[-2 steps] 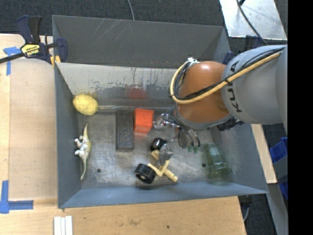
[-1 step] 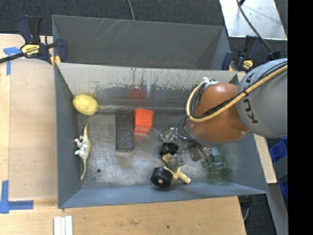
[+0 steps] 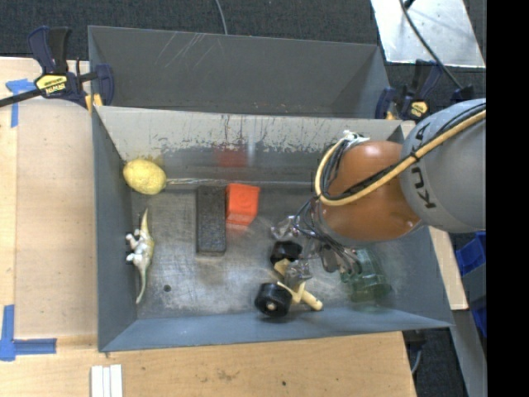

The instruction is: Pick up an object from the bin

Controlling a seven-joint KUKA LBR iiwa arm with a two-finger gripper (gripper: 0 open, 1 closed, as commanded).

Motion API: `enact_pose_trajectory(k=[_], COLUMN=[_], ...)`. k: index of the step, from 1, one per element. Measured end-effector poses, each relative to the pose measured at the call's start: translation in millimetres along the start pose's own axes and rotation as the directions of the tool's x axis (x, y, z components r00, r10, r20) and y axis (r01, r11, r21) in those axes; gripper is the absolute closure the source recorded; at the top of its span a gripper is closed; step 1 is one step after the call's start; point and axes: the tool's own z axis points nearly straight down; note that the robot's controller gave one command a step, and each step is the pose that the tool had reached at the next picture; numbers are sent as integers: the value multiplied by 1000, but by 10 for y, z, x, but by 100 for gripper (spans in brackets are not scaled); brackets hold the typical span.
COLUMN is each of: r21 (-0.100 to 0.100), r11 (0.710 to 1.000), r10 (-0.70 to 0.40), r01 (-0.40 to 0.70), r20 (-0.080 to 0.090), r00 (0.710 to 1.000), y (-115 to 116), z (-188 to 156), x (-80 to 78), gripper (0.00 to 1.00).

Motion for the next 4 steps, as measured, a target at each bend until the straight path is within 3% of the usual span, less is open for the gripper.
enact_pose_trajectory(k=[1,2,3,4], r21=[3,2,-3,0], r11=[1000,1000,999,998], r10=[1,1,-45,-60], r01=[-1,-1,45,60], r20=[-47,-52,-74,-61], r00=[999,999,996,996], y=[25,47,-111,-220], z=[-238,-445,-882,-1090], x=[-98,-124,-5,-93], gripper=[100,100,100,100])
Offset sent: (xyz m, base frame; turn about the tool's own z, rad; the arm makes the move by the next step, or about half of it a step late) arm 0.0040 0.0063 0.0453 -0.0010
